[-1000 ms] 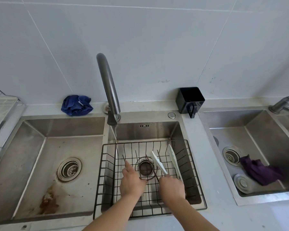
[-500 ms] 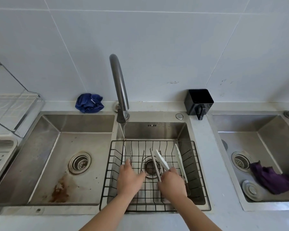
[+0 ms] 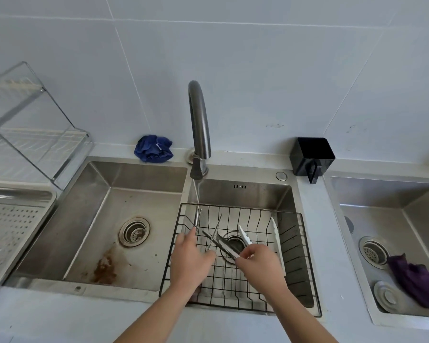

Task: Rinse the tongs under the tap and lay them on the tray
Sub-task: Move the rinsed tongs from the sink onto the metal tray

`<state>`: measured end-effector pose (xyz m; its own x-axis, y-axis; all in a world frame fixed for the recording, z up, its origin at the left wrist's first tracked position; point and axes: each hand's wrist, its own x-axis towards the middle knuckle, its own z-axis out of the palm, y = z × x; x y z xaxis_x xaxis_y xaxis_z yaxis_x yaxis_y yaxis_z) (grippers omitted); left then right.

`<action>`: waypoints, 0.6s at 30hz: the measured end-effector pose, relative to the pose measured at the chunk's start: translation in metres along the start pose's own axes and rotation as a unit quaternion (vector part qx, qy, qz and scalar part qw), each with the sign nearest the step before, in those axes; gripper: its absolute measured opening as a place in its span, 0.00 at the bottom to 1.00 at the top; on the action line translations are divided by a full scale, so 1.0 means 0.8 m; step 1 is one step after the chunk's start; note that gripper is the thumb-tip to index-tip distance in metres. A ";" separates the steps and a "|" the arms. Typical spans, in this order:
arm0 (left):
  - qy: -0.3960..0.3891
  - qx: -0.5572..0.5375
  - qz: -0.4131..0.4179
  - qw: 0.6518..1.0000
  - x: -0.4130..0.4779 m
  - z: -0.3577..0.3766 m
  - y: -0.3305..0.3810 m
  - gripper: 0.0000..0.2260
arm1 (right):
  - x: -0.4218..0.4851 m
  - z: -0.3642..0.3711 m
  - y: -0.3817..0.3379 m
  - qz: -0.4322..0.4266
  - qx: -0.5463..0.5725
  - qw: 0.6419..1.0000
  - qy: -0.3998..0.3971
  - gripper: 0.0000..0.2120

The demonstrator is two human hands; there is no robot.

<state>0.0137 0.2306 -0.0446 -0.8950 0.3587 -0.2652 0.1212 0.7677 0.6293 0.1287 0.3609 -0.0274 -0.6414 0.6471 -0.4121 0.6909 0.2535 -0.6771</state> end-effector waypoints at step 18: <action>0.152 -0.115 -0.022 0.981 0.004 -0.227 -0.156 0.35 | -0.063 0.138 -0.190 -0.236 -0.036 0.965 0.113 0.06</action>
<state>-0.0821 0.0395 0.0082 -0.9880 0.1267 -0.0883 0.0106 0.6257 0.7800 0.0193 0.2107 0.0289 -0.8070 0.5852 0.0797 0.3665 0.6021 -0.7093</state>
